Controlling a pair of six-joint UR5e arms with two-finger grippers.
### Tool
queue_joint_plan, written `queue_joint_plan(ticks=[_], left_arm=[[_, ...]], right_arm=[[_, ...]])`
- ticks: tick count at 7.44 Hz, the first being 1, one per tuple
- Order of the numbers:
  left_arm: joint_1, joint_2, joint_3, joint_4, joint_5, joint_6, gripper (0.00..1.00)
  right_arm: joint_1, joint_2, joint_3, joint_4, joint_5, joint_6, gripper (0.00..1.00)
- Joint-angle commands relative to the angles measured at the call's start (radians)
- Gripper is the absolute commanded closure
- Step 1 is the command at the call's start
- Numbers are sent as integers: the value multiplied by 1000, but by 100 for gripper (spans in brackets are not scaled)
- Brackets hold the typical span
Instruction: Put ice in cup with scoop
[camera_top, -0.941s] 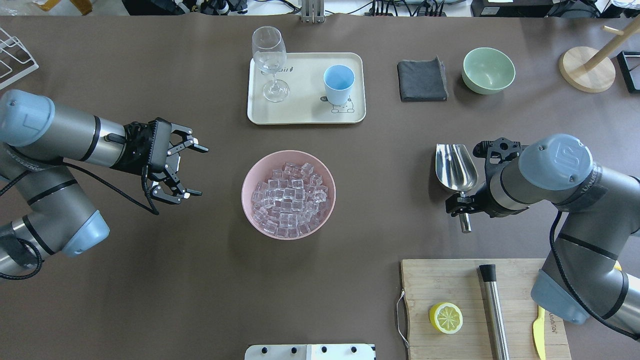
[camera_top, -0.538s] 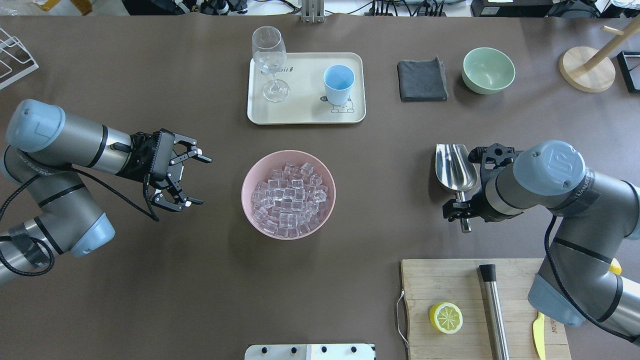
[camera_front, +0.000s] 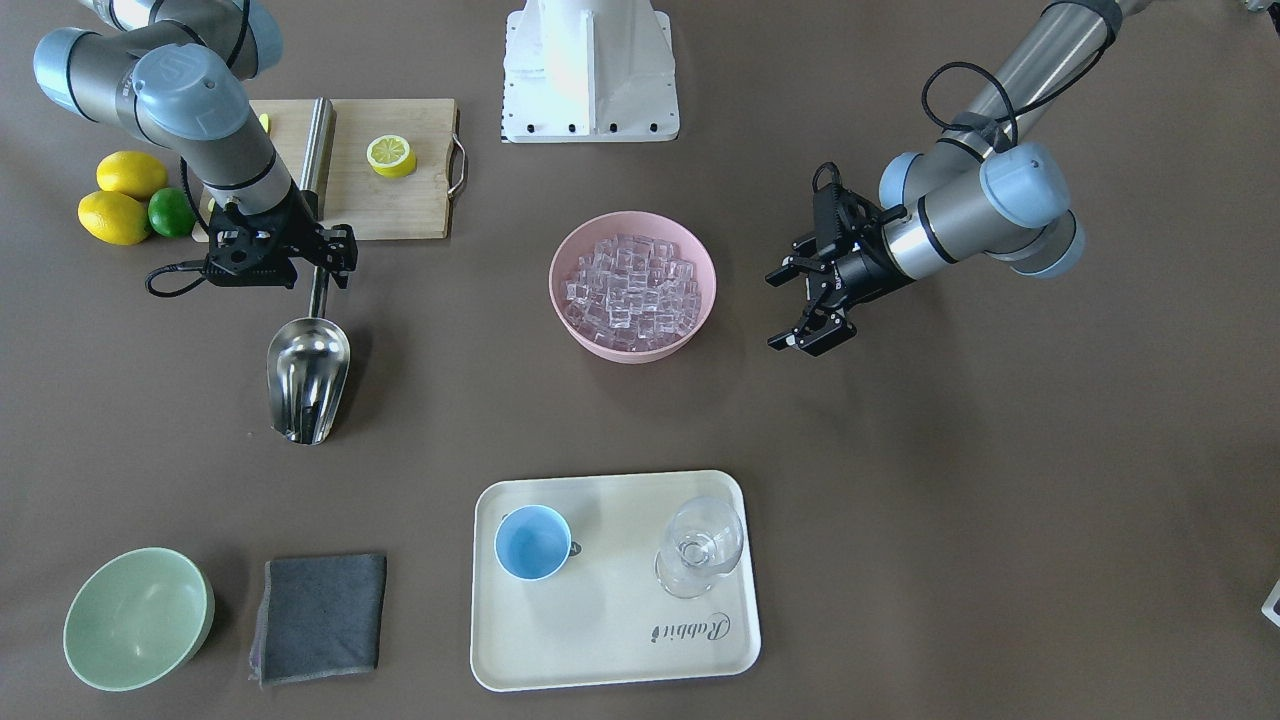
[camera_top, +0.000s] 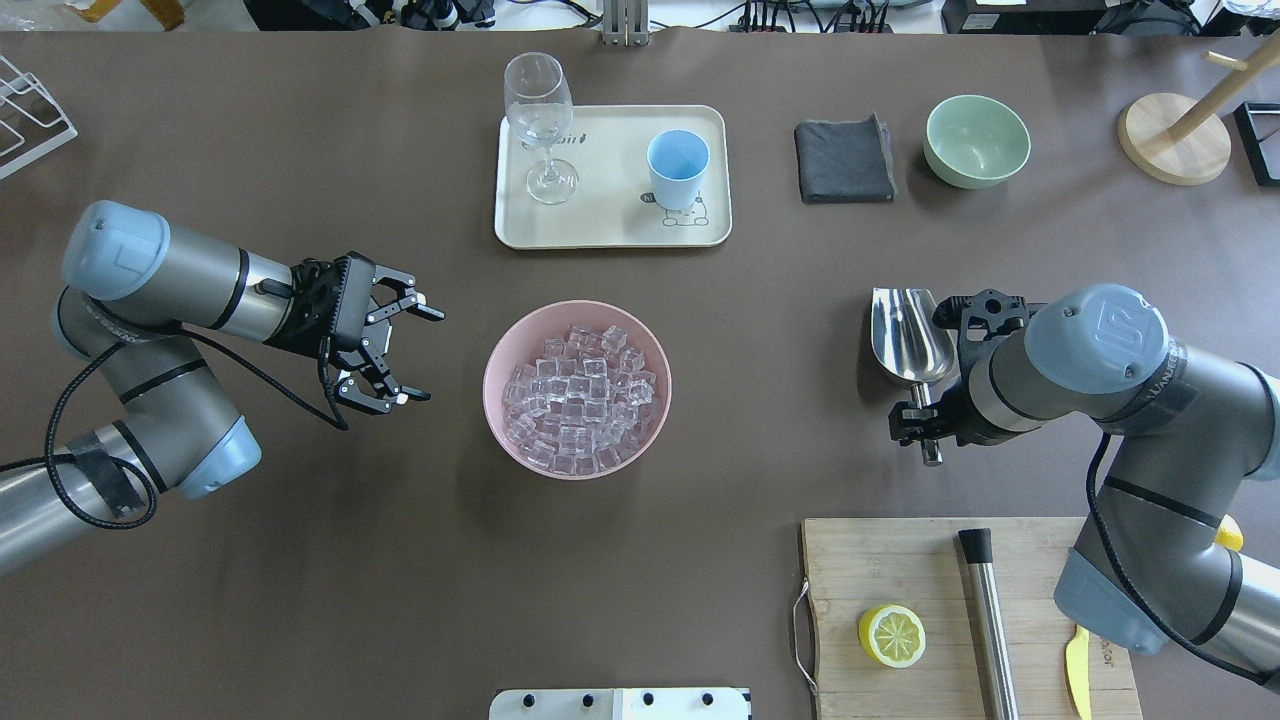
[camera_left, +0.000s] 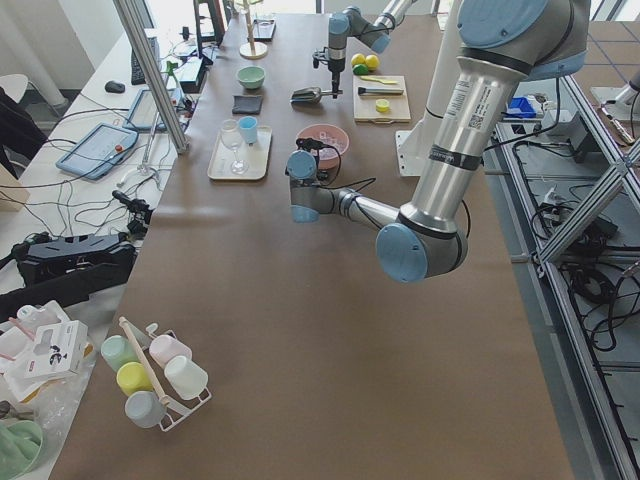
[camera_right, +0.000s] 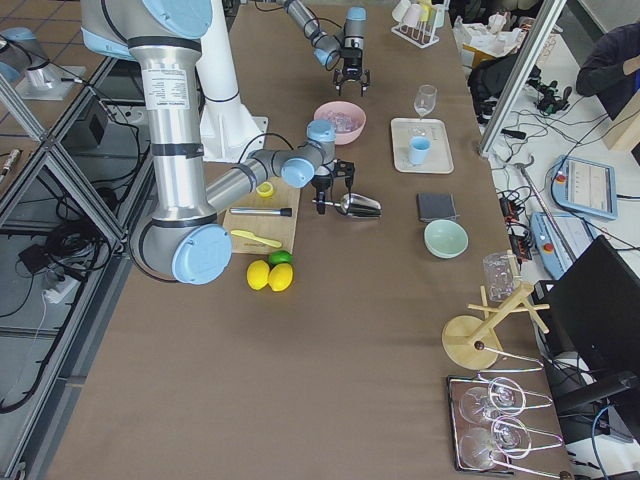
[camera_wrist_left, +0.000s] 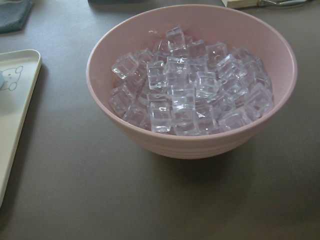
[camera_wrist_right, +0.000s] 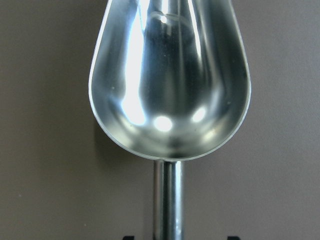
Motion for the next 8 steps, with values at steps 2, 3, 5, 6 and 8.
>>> queue_joint_plan(ticks=[2,3,5,6,8], left_arm=[[26,-31,55,-72,10,-61,2],[28,-34,57,-92,10,-91,2],[57,-40,57,-106,12,-108,2],[83,-42,60,-112,27,-108,2],[99,-39,60,-118,43,-108,2]], right_arm=[[0,8,-1,0,2,-2,38],[0,17,-4,0,2,-1,40],[0,18,-4,0,3,-2,46],[0,16,-5,0,3,-2,47],[0,15,-7,0,3,-2,52]])
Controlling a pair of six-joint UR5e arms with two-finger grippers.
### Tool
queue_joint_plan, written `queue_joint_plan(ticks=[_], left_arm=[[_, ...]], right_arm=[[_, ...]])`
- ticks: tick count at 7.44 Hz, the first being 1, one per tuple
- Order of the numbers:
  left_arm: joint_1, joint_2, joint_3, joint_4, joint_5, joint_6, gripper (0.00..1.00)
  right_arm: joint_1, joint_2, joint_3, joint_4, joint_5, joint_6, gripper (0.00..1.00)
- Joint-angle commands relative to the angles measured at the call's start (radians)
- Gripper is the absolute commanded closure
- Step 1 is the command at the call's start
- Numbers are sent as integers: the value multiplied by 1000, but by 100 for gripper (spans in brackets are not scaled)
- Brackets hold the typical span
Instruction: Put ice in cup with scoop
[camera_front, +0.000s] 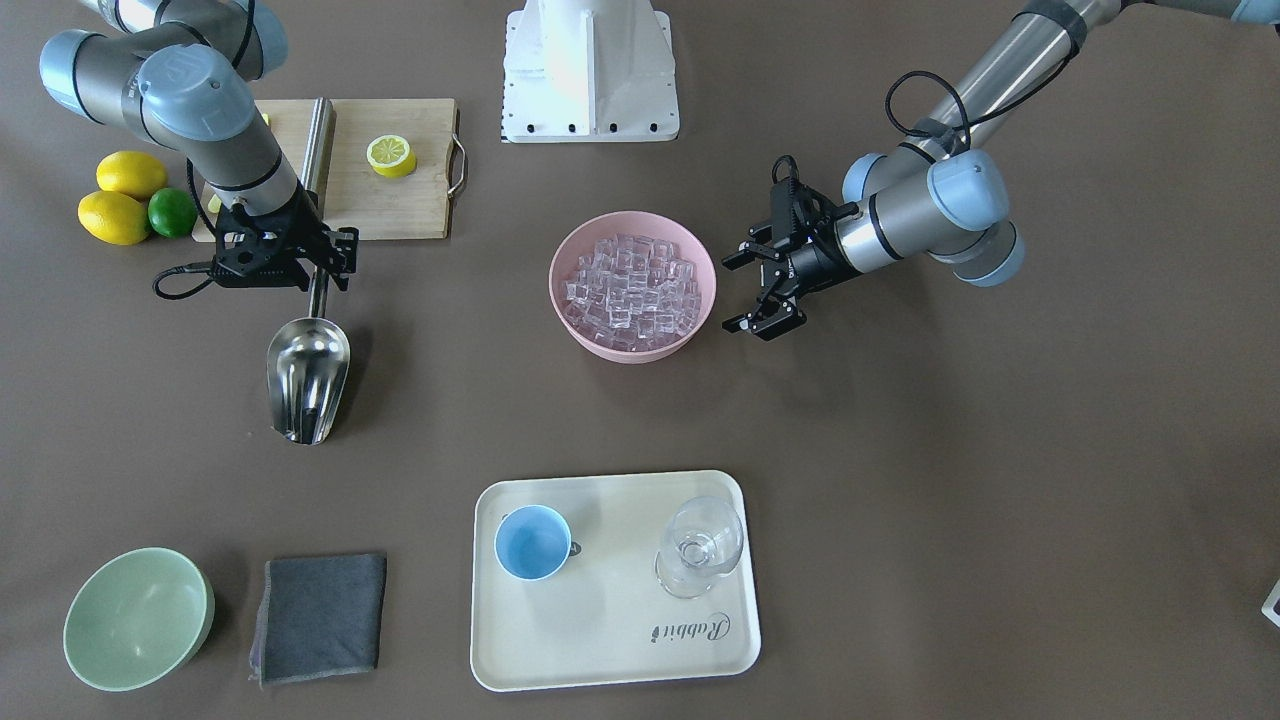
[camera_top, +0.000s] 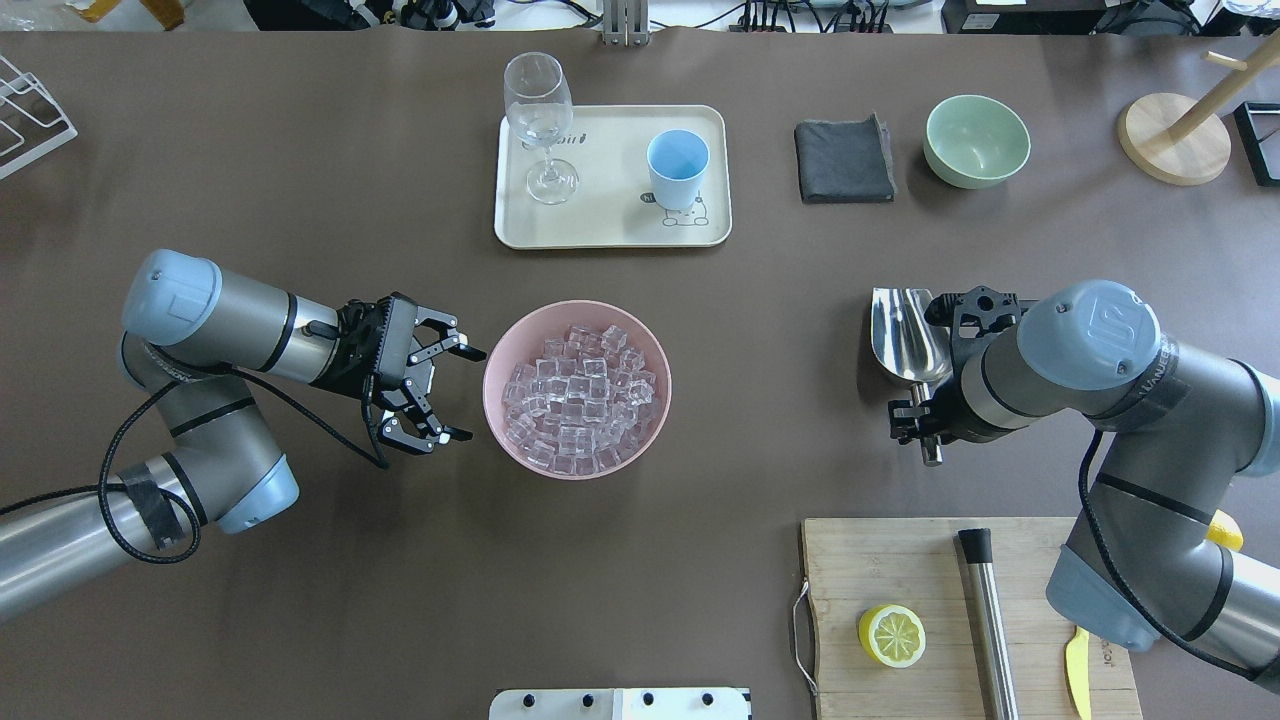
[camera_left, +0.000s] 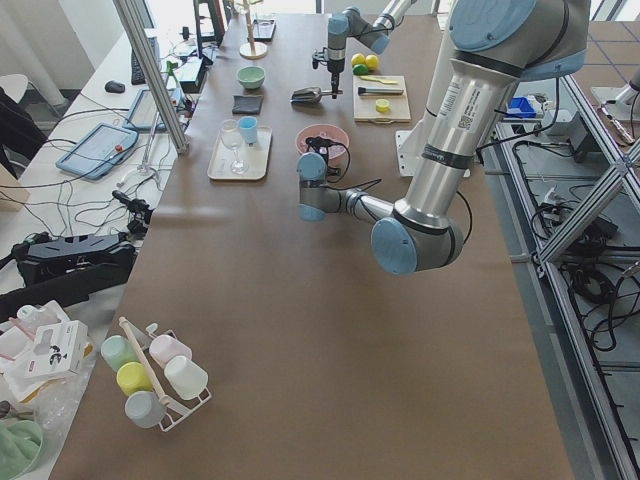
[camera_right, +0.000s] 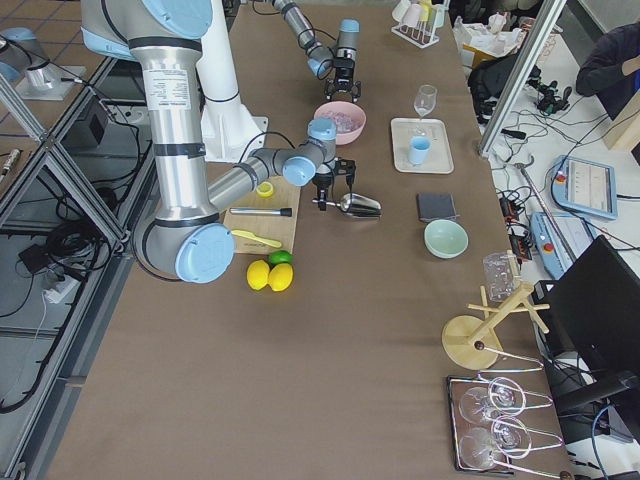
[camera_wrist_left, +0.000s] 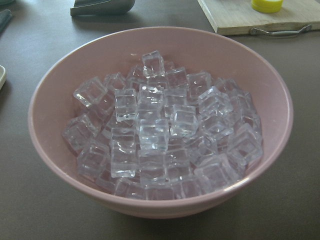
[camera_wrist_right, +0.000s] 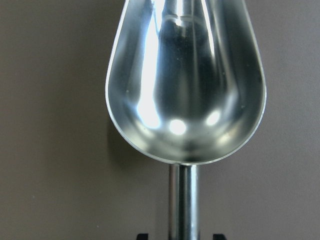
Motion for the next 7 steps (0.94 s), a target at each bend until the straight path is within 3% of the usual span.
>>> queue_joint_plan(ticks=[1,3,4,5,7], left_arm=[[12,1,19,-8,12,-1,2],[11,-2,25,-15,40,-2,2],[12,-11,27,-15,47,-4,2],[17,-26,28,-15,88,-11,2],[32,-7,30,-34,83,-39,2]], right_arm=[[0,-3,-2,0,-1,-2,64],[0,-1,-2,-3,-1,-2,84],[0,-1,-2,-6,-2,-2,100],[0,-1,0,-9,-4,-4,100],[0,-16,26,-12,-11,-120,100]])
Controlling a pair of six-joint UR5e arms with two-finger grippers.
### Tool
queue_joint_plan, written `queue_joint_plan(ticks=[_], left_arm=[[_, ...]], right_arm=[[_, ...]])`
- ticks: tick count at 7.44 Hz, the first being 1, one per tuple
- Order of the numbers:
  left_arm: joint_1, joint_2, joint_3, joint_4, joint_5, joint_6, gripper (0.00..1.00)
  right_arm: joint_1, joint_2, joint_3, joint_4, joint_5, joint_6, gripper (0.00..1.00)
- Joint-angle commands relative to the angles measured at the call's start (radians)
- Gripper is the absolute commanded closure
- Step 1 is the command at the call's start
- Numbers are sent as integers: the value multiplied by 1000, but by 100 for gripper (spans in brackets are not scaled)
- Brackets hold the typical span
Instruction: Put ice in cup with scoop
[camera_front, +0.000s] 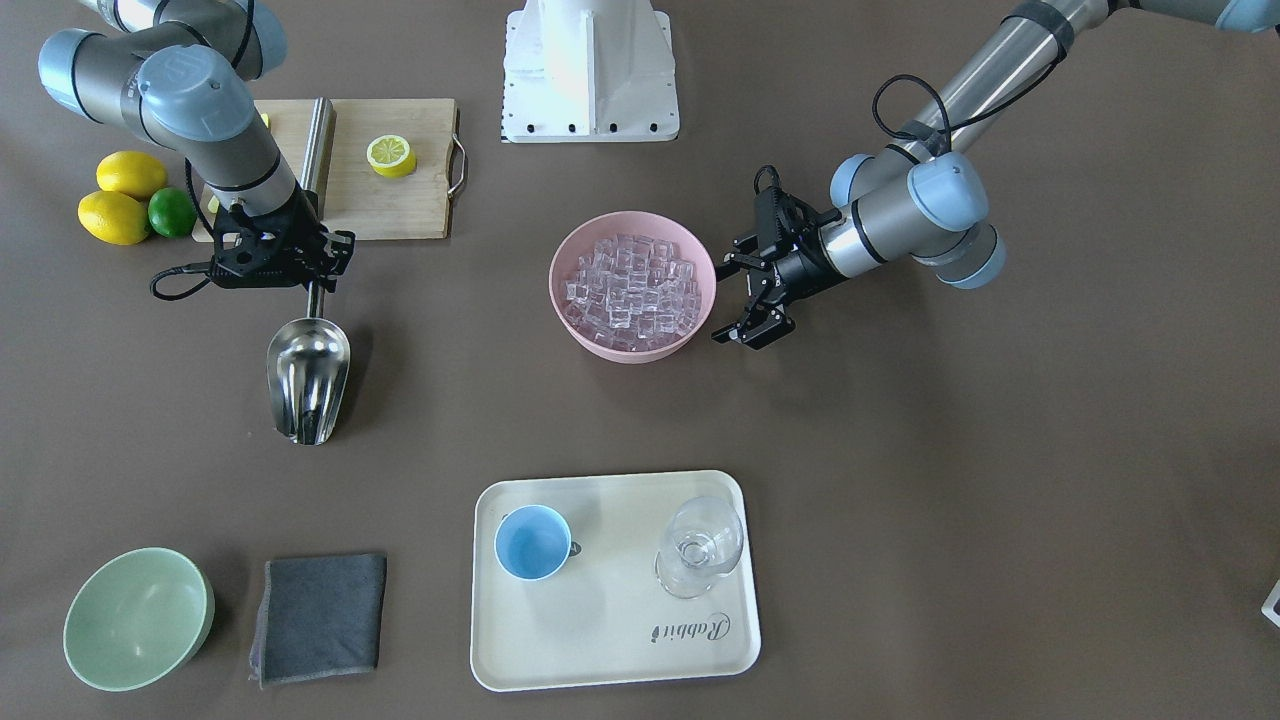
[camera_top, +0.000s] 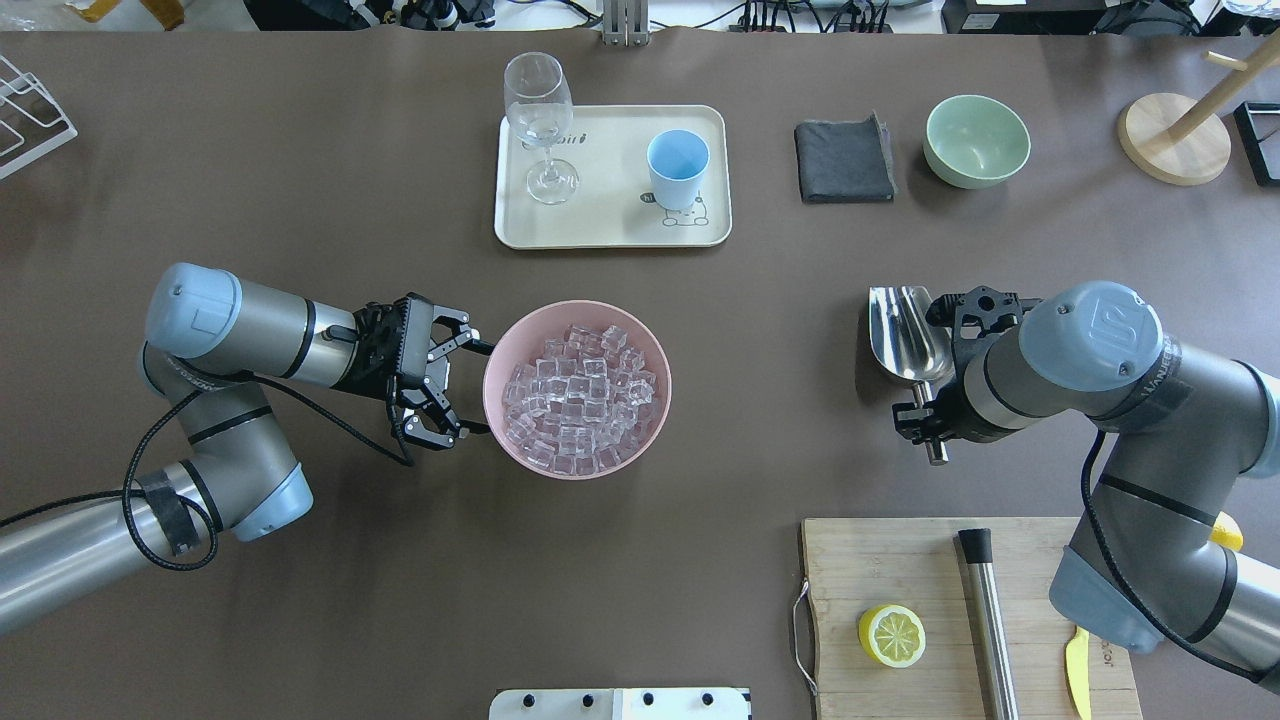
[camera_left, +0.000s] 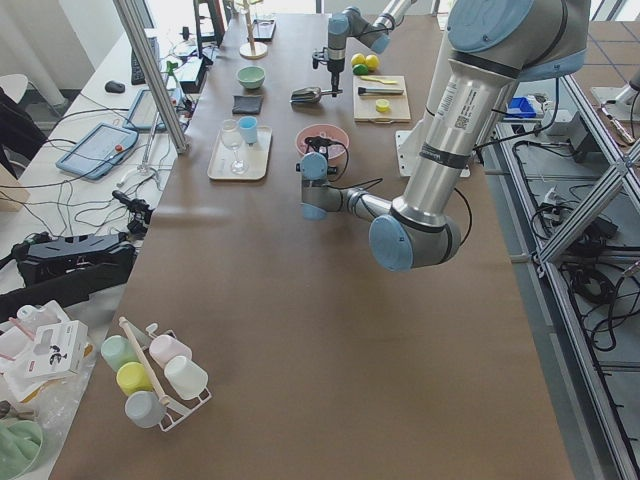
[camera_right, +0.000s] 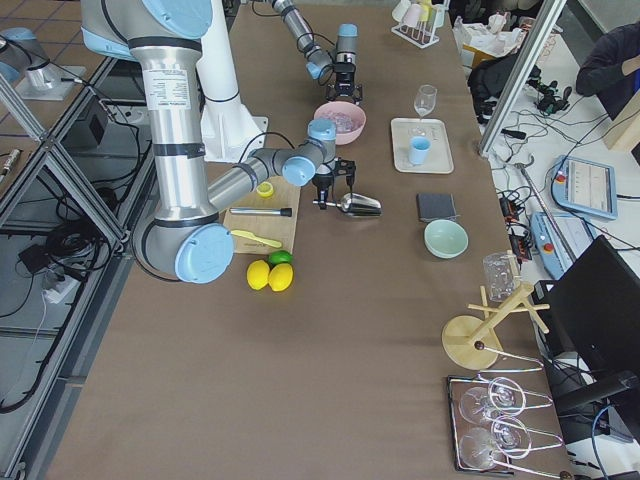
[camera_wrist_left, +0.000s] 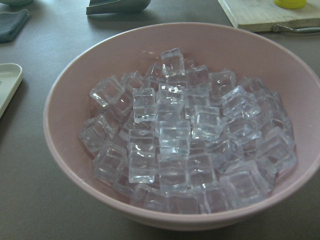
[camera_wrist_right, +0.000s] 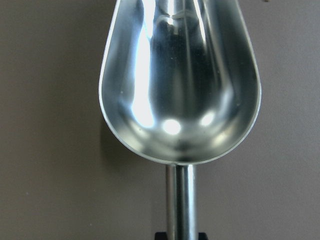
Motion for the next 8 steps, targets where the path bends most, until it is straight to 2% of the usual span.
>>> queue_joint_plan(ticks=[1,2,3,5,8], left_arm=[[3,20,2,-19,-3,-13,2],[0,22,2,-22,-6,-15,2],[0,21,2,-22,-6,-16,2],[-17,21,1,-22,-13,-19,2],[-33,19,1,-22,-41,-22,2]], right_arm=[[0,-19,71,-52,7,-164,100],[3,-14,131,-140,-5,-254,100],[8,-14,143,-149,-13,-270,100],[9,-12,144,-149,-82,-272,100],[12,41,113,-159,-93,-254,100]])
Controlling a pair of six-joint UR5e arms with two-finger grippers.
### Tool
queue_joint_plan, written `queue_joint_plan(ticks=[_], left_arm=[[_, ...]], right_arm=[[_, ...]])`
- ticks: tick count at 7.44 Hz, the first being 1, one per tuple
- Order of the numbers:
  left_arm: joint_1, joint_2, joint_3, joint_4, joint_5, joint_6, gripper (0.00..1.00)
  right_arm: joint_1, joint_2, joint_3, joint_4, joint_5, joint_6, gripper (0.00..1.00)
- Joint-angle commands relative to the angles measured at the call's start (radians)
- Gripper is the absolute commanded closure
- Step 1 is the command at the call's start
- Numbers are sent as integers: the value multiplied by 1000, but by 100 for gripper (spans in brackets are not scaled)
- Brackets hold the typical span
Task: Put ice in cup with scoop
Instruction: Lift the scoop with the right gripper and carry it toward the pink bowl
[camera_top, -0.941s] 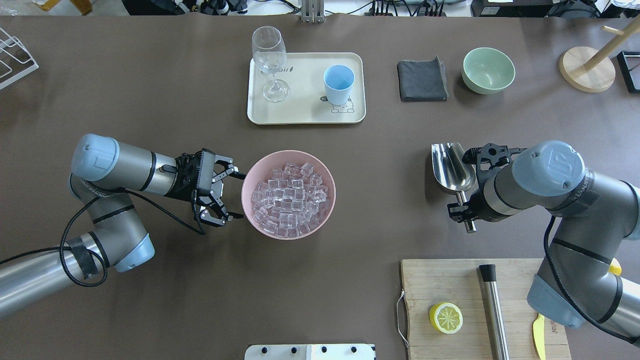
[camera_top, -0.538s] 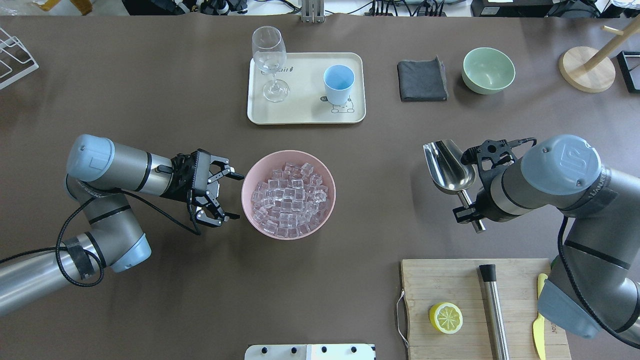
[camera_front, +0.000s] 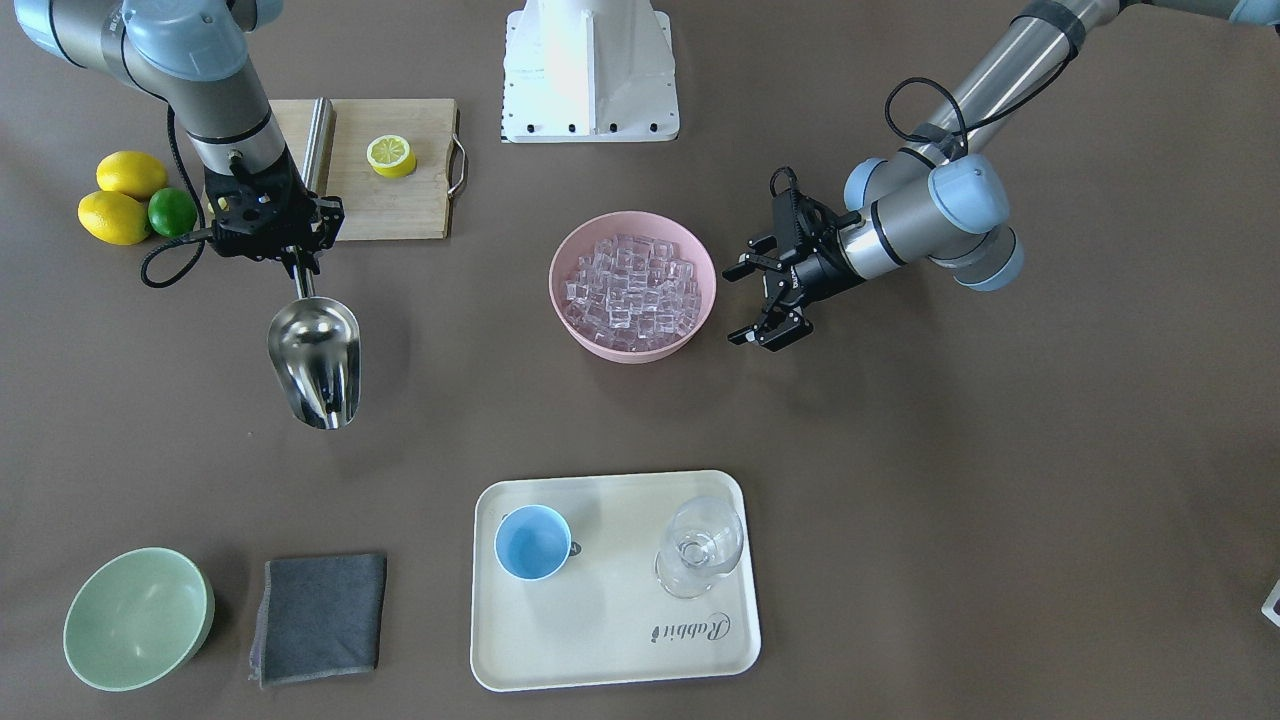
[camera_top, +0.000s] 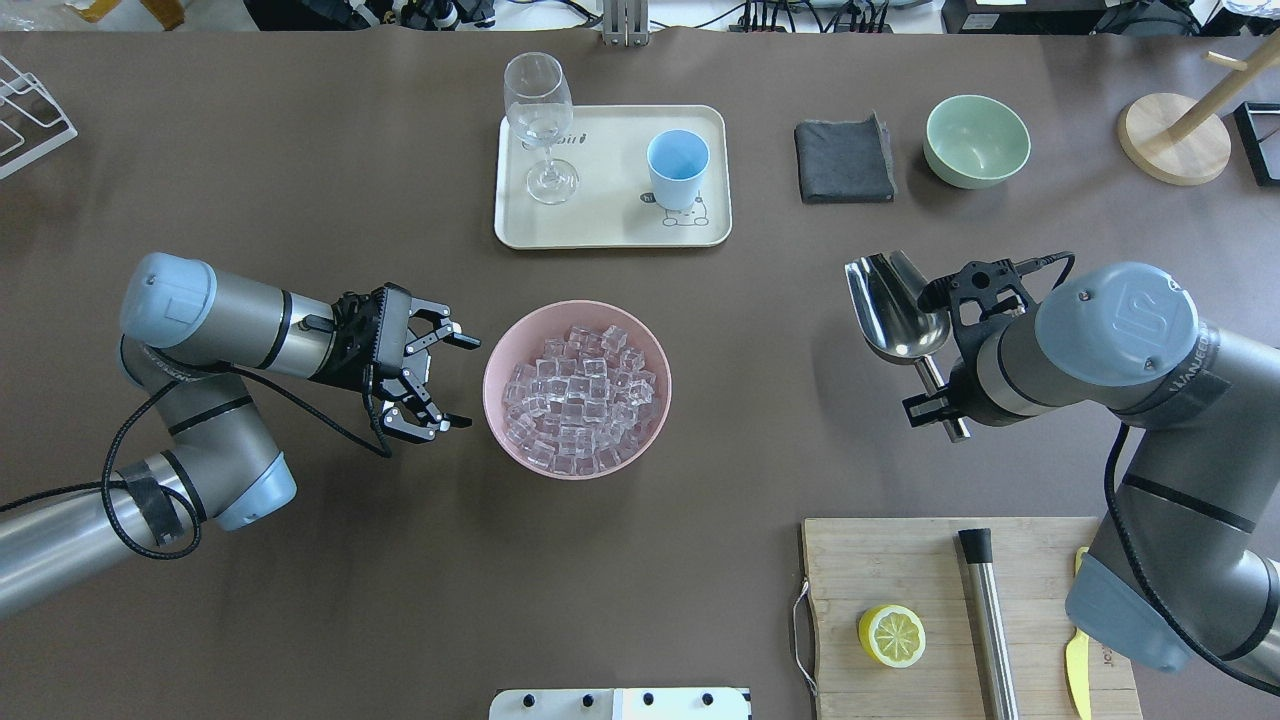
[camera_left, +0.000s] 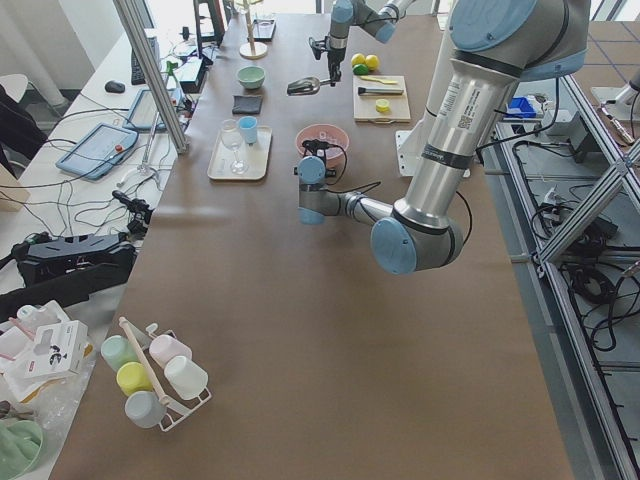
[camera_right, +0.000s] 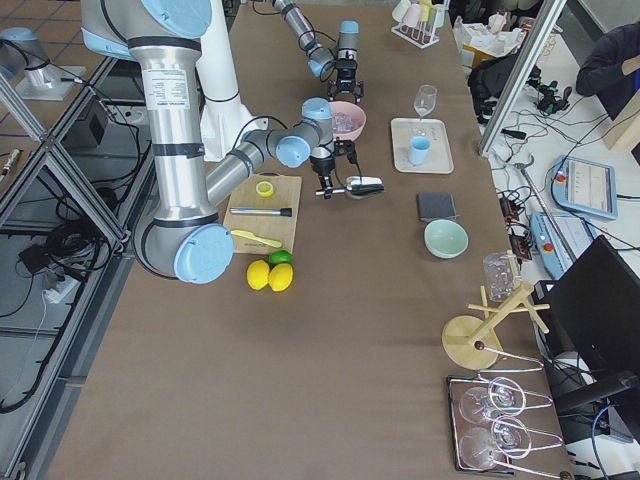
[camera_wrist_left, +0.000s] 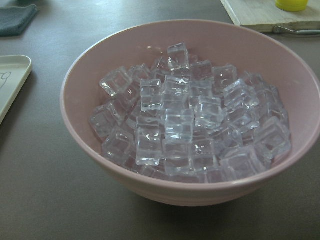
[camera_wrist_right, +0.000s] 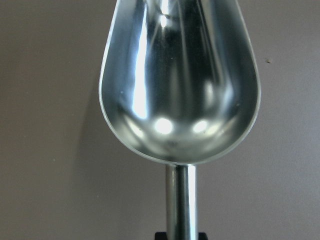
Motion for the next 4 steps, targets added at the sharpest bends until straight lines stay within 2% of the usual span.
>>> queue_joint_plan(ticks=[1,4], left_arm=[[-8,-3,0,1,-10,-2,2],[-8,-3,-3,-2,-5,-2,2]], right_arm=[[4,71,-75,-5,-6,48,100],[59,112,-151,2,-6,-9,100]])
